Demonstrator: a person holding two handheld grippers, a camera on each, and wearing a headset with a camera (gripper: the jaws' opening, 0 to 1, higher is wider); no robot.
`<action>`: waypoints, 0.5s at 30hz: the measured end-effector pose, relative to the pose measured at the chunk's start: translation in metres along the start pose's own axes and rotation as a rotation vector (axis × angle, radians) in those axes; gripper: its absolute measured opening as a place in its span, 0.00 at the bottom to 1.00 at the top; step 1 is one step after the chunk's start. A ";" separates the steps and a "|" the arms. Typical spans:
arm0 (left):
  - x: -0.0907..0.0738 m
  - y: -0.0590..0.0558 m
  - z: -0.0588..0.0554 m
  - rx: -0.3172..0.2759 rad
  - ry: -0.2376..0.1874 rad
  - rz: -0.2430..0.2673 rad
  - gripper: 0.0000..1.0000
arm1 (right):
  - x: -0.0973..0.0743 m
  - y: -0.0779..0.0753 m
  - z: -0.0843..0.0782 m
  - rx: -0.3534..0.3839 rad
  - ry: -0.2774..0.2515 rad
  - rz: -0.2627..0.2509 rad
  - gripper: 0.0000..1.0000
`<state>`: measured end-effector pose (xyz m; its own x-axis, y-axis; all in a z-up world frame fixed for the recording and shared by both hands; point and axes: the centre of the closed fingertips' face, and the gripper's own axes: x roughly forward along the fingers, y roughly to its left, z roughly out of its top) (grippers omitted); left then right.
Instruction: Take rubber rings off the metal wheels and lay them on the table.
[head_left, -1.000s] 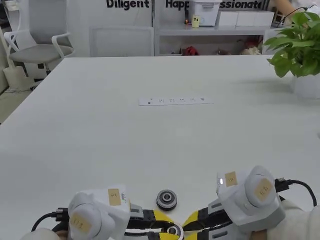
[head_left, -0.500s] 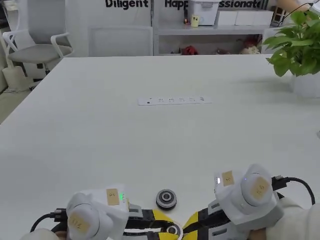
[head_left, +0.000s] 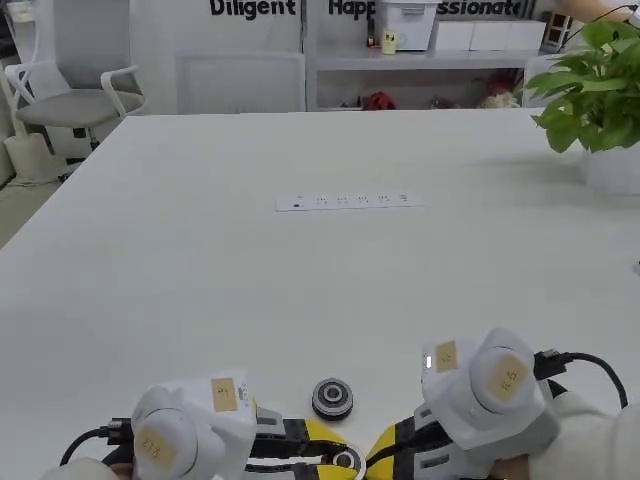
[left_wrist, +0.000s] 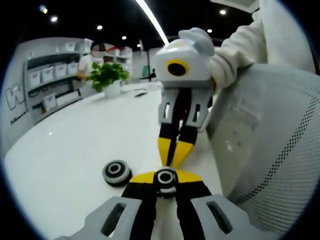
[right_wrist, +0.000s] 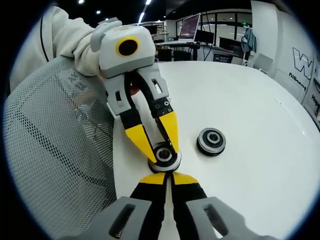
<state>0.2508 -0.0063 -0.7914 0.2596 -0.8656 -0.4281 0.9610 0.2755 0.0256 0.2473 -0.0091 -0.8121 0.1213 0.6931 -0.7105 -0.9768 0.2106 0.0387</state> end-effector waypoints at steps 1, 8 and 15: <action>0.000 0.000 0.000 0.001 0.000 0.000 0.14 | 0.000 0.000 0.000 0.004 0.001 -0.002 0.01; 0.000 0.000 0.000 0.010 0.000 0.000 0.14 | 0.000 -0.002 0.000 0.025 0.007 -0.011 0.00; -0.001 0.001 0.000 0.007 0.000 0.001 0.14 | -0.001 -0.004 0.000 0.017 0.012 -0.024 0.00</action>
<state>0.2512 -0.0056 -0.7912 0.2604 -0.8656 -0.4276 0.9614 0.2734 0.0319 0.2511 -0.0103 -0.8116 0.1423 0.6793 -0.7199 -0.9704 0.2391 0.0337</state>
